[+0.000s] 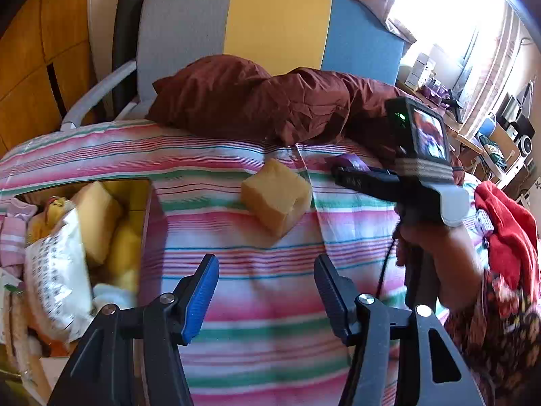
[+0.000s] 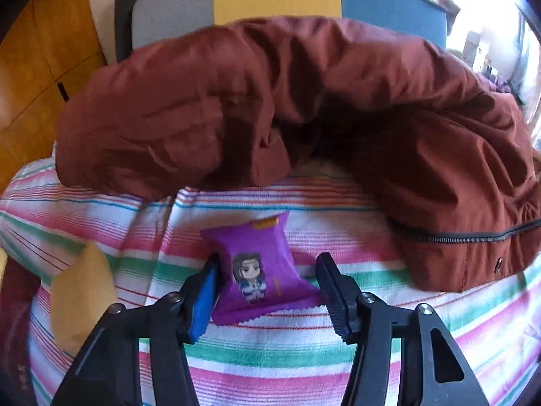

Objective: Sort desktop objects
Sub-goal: 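Grasp the yellow sponge with the left tool while the right tool grasps the purple candy packet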

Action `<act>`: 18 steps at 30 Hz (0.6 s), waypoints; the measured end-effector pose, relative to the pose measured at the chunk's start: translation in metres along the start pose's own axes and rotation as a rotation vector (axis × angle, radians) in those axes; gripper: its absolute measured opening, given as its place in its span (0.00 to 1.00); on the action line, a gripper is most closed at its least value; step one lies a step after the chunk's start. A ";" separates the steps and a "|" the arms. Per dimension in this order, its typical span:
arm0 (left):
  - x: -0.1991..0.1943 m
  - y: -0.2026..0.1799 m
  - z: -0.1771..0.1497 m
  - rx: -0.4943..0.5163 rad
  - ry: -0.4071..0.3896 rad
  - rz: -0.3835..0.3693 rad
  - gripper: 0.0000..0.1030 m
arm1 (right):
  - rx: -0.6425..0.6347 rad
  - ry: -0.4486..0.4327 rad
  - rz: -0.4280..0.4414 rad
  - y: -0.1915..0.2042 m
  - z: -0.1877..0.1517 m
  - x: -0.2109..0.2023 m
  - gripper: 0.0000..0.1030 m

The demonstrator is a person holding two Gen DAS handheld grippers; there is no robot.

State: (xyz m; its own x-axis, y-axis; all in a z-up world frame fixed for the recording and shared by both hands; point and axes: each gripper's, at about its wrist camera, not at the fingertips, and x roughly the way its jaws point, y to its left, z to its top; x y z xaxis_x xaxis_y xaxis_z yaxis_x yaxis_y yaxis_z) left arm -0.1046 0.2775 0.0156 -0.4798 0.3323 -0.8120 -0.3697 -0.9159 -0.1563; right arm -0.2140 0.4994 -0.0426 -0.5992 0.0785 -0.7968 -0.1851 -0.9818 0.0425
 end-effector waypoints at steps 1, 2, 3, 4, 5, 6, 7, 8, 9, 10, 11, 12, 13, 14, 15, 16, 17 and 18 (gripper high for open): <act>0.005 -0.001 0.004 -0.010 0.005 -0.003 0.58 | -0.006 -0.001 0.003 -0.001 -0.001 0.000 0.52; 0.009 -0.002 0.006 -0.016 0.010 -0.007 0.58 | -0.009 -0.012 0.010 -0.003 -0.005 -0.003 0.52; 0.015 -0.004 0.010 -0.026 0.016 -0.012 0.58 | -0.003 -0.017 0.012 -0.006 -0.008 -0.005 0.52; 0.021 -0.005 0.013 -0.035 0.021 -0.015 0.58 | 0.005 -0.021 0.014 -0.008 -0.012 -0.008 0.52; 0.026 -0.006 0.016 -0.043 0.026 -0.014 0.58 | 0.019 -0.028 0.017 -0.012 -0.019 -0.012 0.52; 0.032 -0.006 0.020 -0.055 0.029 -0.014 0.58 | 0.023 -0.034 0.012 -0.015 -0.025 -0.016 0.52; 0.038 -0.006 0.024 -0.071 0.030 -0.019 0.58 | 0.022 -0.042 -0.006 -0.018 -0.033 -0.022 0.52; 0.046 -0.006 0.030 -0.090 0.035 -0.023 0.58 | 0.026 -0.049 -0.023 -0.021 -0.041 -0.027 0.52; 0.053 -0.006 0.034 -0.105 0.040 -0.022 0.58 | 0.044 -0.054 -0.026 -0.026 -0.047 -0.031 0.52; 0.060 -0.006 0.041 -0.125 0.044 -0.022 0.58 | 0.084 -0.059 -0.024 -0.034 -0.054 -0.037 0.52; 0.067 -0.005 0.047 -0.148 0.048 -0.016 0.58 | 0.119 -0.065 -0.023 -0.042 -0.059 -0.041 0.52; 0.072 -0.005 0.053 -0.170 0.047 -0.012 0.58 | 0.150 -0.070 -0.025 -0.048 -0.063 -0.044 0.52; 0.077 -0.004 0.059 -0.192 0.045 -0.012 0.58 | 0.169 -0.073 -0.025 -0.052 -0.065 -0.045 0.52; 0.082 -0.004 0.064 -0.206 0.042 -0.012 0.58 | 0.189 -0.080 -0.018 -0.056 -0.067 -0.046 0.52; 0.086 -0.006 0.068 -0.202 0.037 -0.006 0.58 | 0.199 -0.086 -0.020 -0.059 -0.068 -0.047 0.52; 0.088 -0.009 0.071 -0.187 0.030 0.009 0.60 | 0.197 -0.086 -0.025 -0.058 -0.068 -0.046 0.52; 0.092 -0.013 0.073 -0.157 0.020 0.039 0.60 | 0.187 -0.083 -0.036 -0.057 -0.069 -0.046 0.53; 0.095 -0.016 0.074 -0.128 0.016 0.060 0.60 | 0.174 -0.080 -0.051 -0.055 -0.069 -0.045 0.53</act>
State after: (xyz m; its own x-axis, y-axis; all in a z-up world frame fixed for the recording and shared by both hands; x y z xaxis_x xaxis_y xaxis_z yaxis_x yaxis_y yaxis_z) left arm -0.2033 0.3402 -0.0170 -0.4854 0.2730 -0.8306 -0.2358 -0.9557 -0.1764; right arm -0.1235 0.5376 -0.0506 -0.6439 0.1480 -0.7506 -0.3445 -0.9321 0.1117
